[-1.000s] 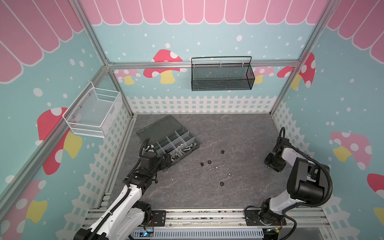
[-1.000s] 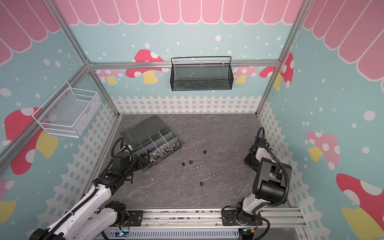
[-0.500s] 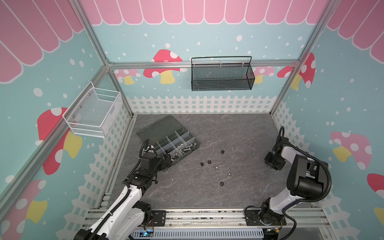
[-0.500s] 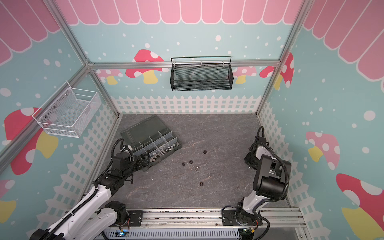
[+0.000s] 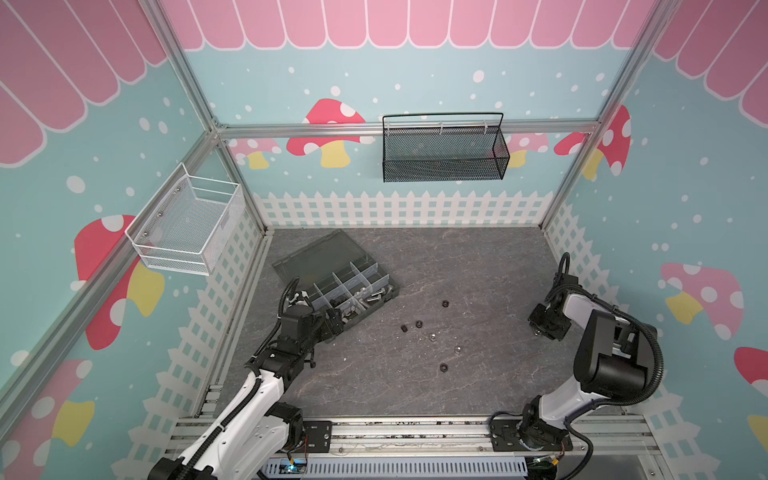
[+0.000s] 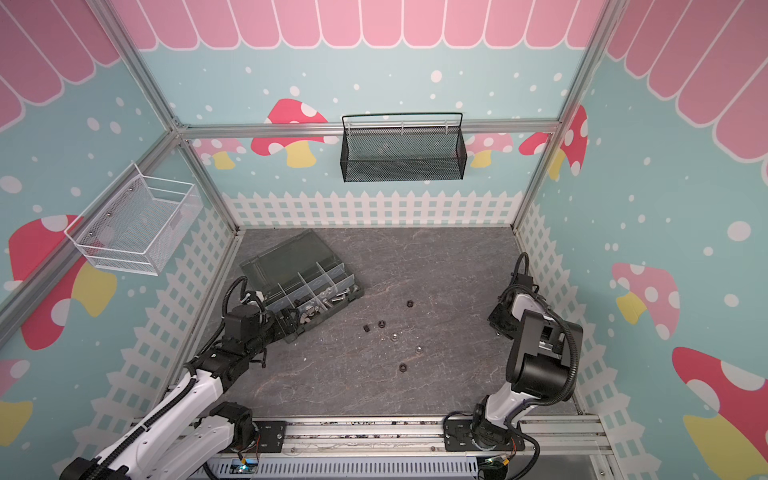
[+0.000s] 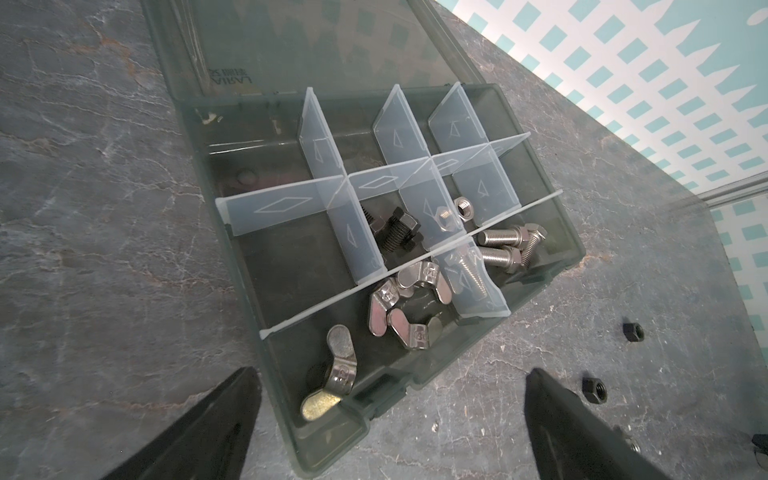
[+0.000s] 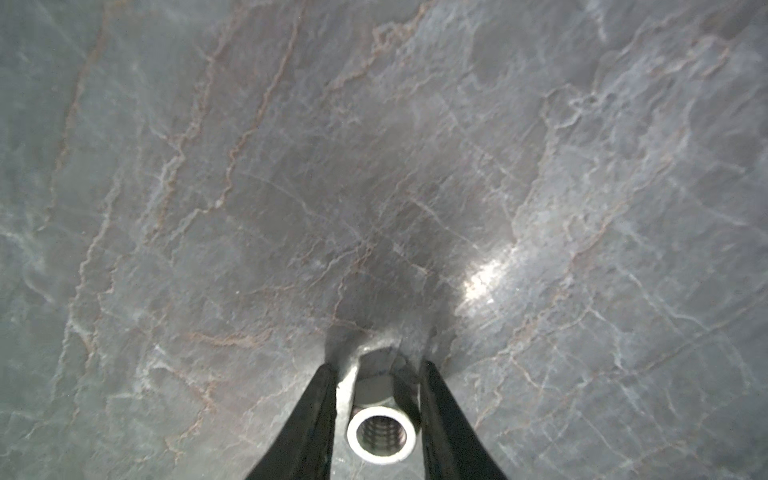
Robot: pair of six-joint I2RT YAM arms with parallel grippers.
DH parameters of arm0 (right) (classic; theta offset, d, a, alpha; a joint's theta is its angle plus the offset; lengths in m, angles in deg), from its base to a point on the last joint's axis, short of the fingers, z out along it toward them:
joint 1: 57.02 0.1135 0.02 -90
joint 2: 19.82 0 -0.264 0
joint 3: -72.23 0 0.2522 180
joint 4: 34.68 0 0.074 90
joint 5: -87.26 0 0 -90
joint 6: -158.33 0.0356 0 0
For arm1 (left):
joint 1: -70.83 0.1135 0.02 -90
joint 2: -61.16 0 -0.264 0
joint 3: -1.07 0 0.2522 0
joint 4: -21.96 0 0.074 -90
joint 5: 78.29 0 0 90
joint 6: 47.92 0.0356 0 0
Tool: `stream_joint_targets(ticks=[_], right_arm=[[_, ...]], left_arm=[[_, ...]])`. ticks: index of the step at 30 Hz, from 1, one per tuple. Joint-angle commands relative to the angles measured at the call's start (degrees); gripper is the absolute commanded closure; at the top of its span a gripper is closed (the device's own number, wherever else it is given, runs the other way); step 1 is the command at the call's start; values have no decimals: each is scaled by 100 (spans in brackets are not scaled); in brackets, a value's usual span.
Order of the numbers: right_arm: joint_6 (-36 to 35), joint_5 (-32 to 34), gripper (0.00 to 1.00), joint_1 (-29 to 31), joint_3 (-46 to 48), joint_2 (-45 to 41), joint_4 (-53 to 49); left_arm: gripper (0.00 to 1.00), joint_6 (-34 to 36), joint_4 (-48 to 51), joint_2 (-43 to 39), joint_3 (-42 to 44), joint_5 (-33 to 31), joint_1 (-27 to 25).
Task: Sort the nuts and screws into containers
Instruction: 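Lower the right gripper onto the silver nut and close on it, then lift the silver nut with the right gripper and move toward the organizer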
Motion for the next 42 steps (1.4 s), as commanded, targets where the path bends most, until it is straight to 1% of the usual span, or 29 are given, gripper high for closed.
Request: stream_joint_targets(ticks=[1, 8, 11, 14, 16, 20, 26, 35, 38, 42], right_arm=[[-57, -306, 67, 3, 302, -94, -310], [-102, -425, 76, 34, 371, -162, -269], [-77, -508, 80, 119, 369, -163, -241], [4, -614, 83, 329, 361, -194, -205], [94, -657, 85, 592, 316, -224, -186], [318, -628, 86, 1226, 138, -135, -135], [516, -617, 88, 2217, -469, 255, -172], [547, -579, 88, 3162, -1148, 467, -338], [556, -561, 88, 3558, -1489, 591, -388], [525, -539, 89, 4151, -2215, 885, -466]], left_arm=[[0, -86, -104, -70, 74, -30, 53], [0, -96, 1, -180, 83, -151, 70], [0, -104, 37, -264, 83, -218, 71], [0, -124, 58, -316, 100, -260, 82], [0, -132, 59, -336, 105, -268, 87], [0, -157, 76, -327, 87, -239, 88], [0, -258, 160, -292, 64, -167, 96], [0, -324, 277, -378, 53, -135, 97], [0, -313, 278, -319, 18, -163, 91], [0, -315, 263, -213, 0, -190, 97]])
